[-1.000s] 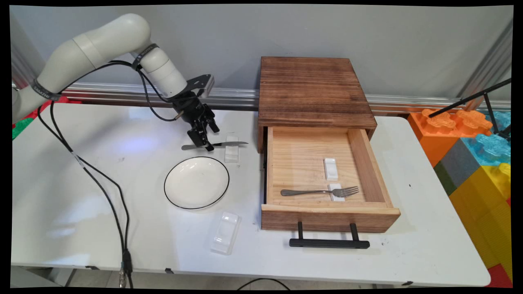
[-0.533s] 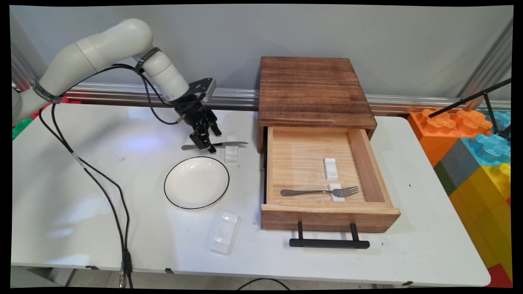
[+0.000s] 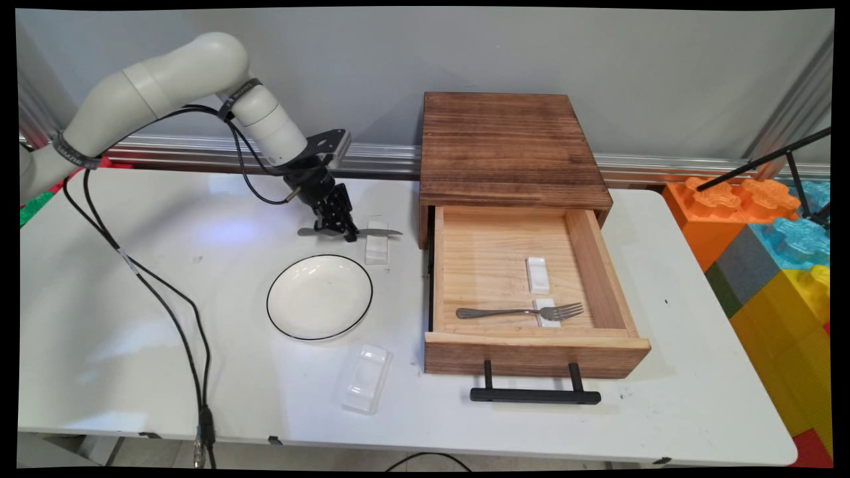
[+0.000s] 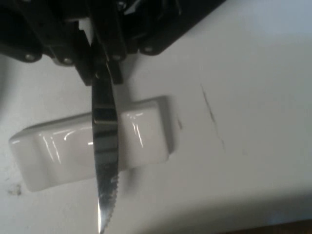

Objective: Place the picked object into the drawer

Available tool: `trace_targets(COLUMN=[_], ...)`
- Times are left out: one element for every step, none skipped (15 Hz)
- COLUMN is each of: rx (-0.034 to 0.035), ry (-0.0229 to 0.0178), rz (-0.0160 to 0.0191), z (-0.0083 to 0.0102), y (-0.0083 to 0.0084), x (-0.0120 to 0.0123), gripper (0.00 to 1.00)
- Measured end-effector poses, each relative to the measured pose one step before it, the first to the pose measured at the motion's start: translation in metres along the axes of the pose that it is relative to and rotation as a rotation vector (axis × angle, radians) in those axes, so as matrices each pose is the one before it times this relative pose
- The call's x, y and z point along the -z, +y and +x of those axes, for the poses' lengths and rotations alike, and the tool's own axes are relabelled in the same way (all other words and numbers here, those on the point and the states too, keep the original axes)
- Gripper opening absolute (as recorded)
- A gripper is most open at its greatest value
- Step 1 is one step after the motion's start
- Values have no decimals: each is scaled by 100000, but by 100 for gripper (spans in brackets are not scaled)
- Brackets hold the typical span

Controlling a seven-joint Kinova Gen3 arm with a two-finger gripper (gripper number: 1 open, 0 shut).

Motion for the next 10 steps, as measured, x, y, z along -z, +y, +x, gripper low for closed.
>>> trace_targets(rx=[-220, -187, -177, -167, -133, -30, -49, 34, 132, 314], ry=[-28, -65, 16, -18, 52, 46, 23, -6, -16, -20], rz=[9, 62, 201, 128, 197, 156, 182, 156, 174, 216], z=[26, 6, 0, 23, 25, 20, 44, 50, 6, 21], y=[8, -2, -26, -41, -46, -37, -37, -25, -8, 20], x=[90, 158, 216, 221, 260, 285, 362, 471, 376, 624], gripper=[0, 0, 0, 0, 0, 0, 0, 0, 0, 0])
